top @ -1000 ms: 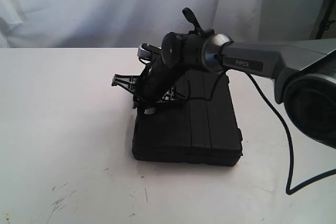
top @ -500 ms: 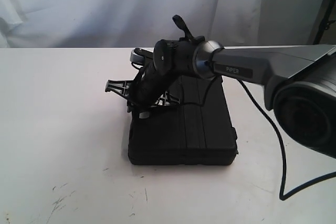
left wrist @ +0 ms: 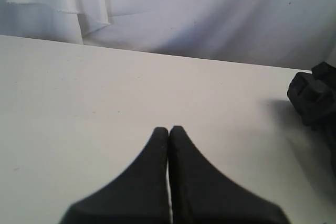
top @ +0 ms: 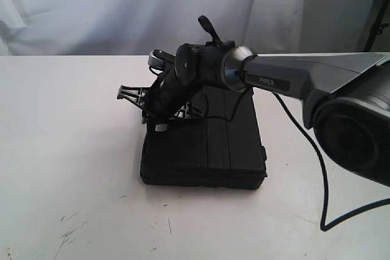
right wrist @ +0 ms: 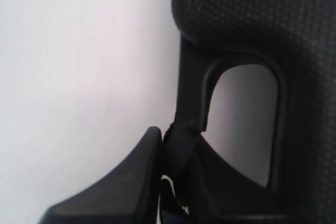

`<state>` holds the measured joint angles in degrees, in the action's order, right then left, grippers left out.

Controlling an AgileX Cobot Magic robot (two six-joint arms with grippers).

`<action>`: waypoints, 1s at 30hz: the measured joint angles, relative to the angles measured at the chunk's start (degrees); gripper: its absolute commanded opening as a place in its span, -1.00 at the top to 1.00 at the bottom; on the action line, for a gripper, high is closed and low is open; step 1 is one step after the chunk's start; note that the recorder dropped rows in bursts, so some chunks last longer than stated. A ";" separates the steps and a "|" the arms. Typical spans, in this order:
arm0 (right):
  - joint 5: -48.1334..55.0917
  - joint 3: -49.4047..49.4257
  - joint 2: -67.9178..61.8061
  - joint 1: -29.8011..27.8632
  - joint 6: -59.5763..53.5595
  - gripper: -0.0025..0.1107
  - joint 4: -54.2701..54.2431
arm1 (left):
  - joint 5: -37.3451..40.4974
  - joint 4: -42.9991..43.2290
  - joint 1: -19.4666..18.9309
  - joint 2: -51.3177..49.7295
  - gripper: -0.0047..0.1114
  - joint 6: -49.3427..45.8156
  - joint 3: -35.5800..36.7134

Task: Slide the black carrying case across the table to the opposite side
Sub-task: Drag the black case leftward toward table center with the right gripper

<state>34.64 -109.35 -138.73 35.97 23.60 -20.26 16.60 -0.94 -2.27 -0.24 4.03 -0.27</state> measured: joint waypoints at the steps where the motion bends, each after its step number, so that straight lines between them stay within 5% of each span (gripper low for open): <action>1: 0.00 -0.12 -0.25 0.00 0.11 0.96 0.00 | 0.00 0.00 0.00 0.00 0.92 0.00 0.00; 20: -1.41 -0.38 -0.96 1.07 0.01 0.94 0.53 | 0.00 0.00 0.00 0.00 0.92 0.00 0.00; 30: -4.34 -0.60 -1.10 1.07 0.24 0.08 -4.64 | 0.00 0.00 0.00 0.00 0.92 0.00 0.00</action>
<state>30.30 -109.94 -139.83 37.03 23.84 -24.90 16.60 -0.94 -2.27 -0.24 4.03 -0.27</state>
